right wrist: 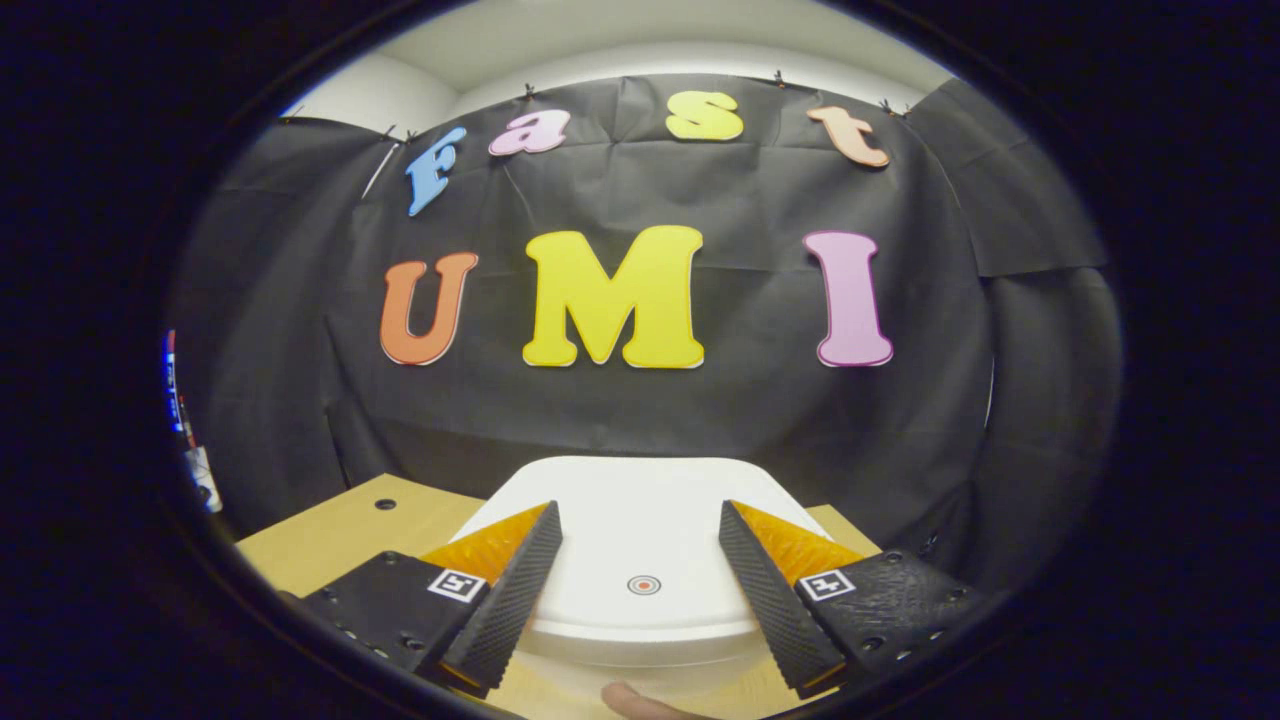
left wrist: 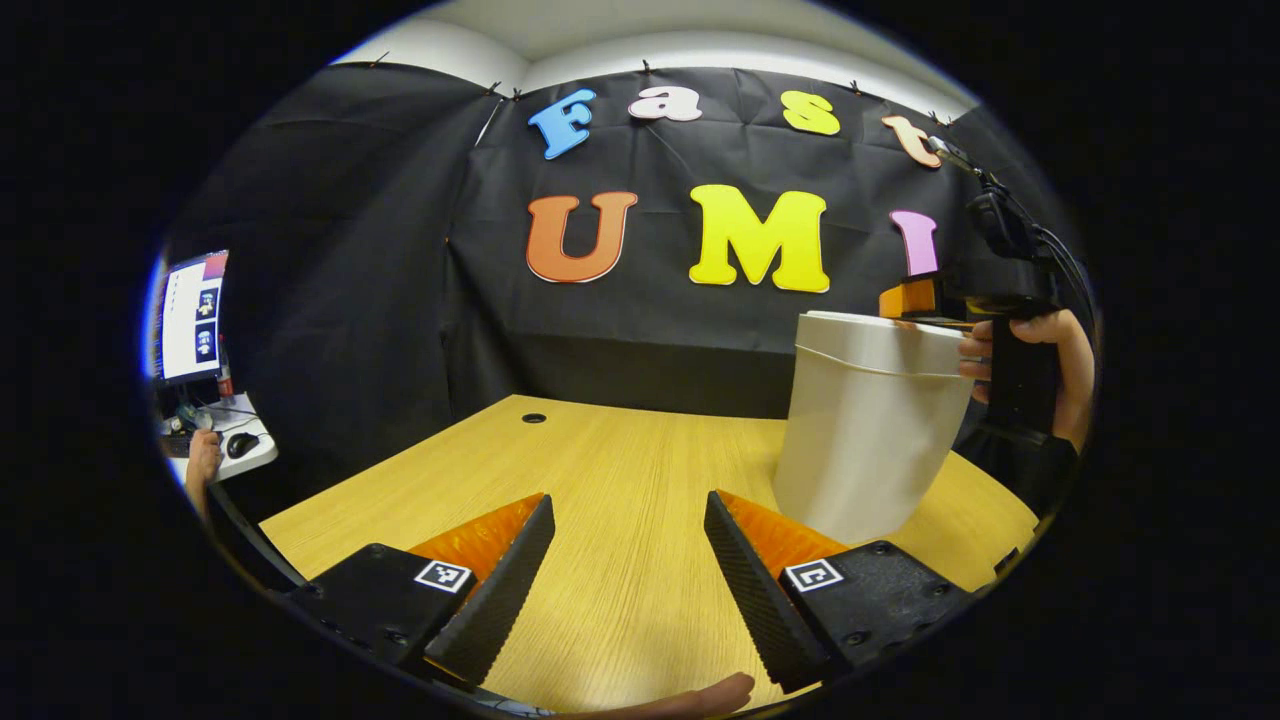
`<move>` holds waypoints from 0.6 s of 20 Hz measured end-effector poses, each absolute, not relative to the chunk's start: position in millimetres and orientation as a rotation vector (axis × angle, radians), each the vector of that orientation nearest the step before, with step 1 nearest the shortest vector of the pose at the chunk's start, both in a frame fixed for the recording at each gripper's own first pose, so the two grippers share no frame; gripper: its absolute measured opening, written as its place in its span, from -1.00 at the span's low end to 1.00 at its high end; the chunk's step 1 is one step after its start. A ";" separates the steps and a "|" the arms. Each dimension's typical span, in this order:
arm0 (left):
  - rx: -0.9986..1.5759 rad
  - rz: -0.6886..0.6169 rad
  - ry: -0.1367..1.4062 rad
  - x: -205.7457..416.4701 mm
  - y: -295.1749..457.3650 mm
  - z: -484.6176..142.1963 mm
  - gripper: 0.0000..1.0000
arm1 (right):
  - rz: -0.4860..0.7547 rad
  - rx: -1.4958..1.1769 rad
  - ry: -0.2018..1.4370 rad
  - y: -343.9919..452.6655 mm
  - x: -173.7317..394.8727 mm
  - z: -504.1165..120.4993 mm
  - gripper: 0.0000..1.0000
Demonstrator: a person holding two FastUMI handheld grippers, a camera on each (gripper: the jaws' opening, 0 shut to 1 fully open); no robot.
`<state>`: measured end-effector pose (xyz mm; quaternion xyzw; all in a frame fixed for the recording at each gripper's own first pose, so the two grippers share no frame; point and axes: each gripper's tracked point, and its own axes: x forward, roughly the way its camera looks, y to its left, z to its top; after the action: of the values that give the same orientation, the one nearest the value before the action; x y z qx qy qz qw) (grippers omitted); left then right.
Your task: Press the lid of the desktop garbage bin to open it, pick up the crumpled paper on the desktop and throw it into the bin, then pick up the pop can on the desktop and drop it into the bin, and finally close the garbage bin lid.
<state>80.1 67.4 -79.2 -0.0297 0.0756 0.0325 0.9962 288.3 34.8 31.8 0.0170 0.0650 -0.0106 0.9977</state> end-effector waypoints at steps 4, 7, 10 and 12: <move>-0.078 0.049 0.169 81.6 62.6 -83.7 0.96 | -0.028 -0.001 0.131 33.8 286.3 45.4 0.93; -0.074 0.044 0.172 81.4 62.3 -84.3 0.96 | -0.008 -0.001 0.125 38.8 281.0 49.6 0.94; -0.065 0.039 0.161 81.3 60.7 -80.1 0.95 | 0.006 0.035 0.126 40.8 264.3 50.6 0.93; -0.059 0.031 0.153 80.2 58.2 -78.4 0.95 | -0.013 0.012 0.098 37.7 246.7 53.3 0.93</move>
<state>80.2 58.2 -78.4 -0.0294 0.0762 0.0155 0.9965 246.7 37.7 53.3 0.0061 0.0492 -0.0063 0.9988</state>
